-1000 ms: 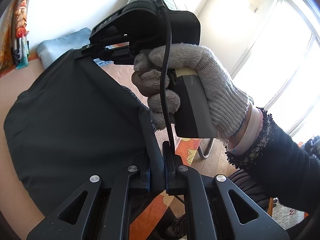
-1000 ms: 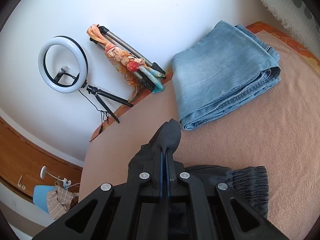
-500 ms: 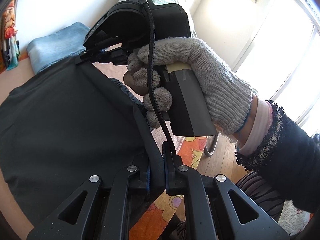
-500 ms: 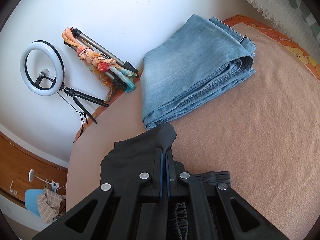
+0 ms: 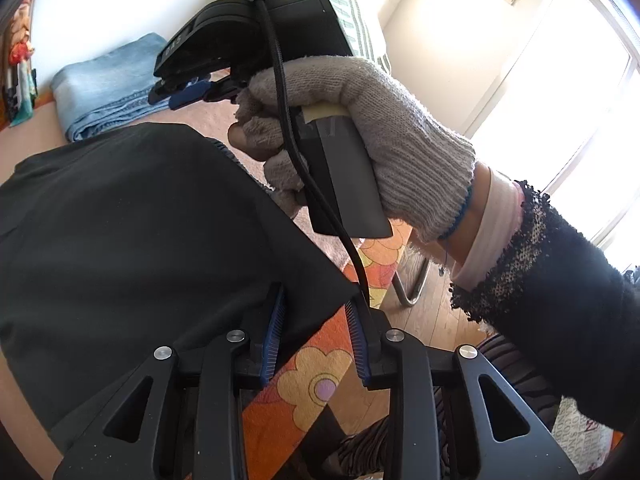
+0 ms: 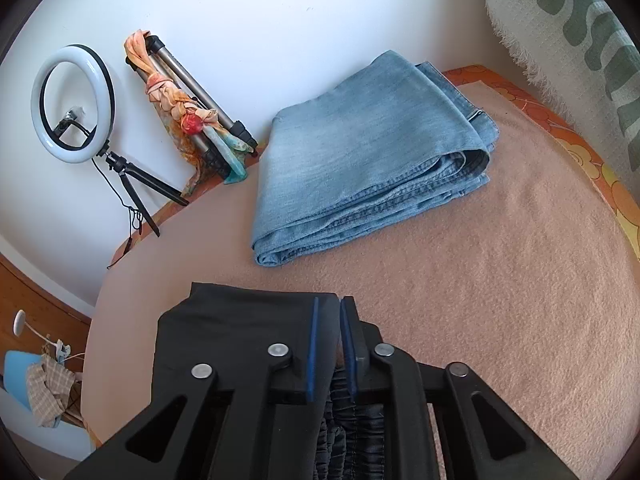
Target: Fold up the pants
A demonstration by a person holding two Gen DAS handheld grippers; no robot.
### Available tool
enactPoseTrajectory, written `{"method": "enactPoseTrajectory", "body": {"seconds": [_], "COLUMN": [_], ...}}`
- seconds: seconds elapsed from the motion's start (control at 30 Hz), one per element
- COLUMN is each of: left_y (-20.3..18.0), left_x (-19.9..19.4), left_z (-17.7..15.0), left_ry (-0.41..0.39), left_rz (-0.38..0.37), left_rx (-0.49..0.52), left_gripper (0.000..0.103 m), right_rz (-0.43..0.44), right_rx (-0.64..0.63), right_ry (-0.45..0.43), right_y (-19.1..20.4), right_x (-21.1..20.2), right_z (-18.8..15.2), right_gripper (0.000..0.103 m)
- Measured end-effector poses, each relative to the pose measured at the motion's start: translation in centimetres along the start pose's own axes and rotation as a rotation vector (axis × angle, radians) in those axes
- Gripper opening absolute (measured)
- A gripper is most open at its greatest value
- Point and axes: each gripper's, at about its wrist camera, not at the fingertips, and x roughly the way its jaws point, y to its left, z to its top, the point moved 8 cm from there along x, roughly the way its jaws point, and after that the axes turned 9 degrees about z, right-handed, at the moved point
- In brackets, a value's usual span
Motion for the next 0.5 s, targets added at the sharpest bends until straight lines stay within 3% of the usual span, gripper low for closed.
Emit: {"method": "enactPoseTrajectory", "body": {"seconds": [0.03, 0.13, 0.3, 0.5], "left_y": [0.0, -0.2, 0.3, 5.7], "left_x": [-0.5, -2.2, -4.7, -8.3], "left_z": [-0.3, -1.4, -3.5, -5.5], "left_ry": [-0.008, -0.038, -0.066, -0.110], "left_rz": [0.002, -0.003, -0.002, 0.090], "left_rx": [0.002, 0.000, -0.011, -0.116], "left_gripper": [0.031, 0.051, 0.051, 0.051], "right_rz": [-0.004, -0.020, -0.016, 0.127], "right_rx": [0.002, -0.026, -0.078, -0.216], "right_ry": [-0.019, -0.055, -0.074, 0.019], "right_y": [0.0, 0.5, 2.0, 6.4], "right_x": [-0.7, -2.7, -5.3, -7.0], "right_z": [0.3, 0.8, 0.1, -4.0], "right_gripper": [0.036, 0.037, 0.037, 0.038]}}
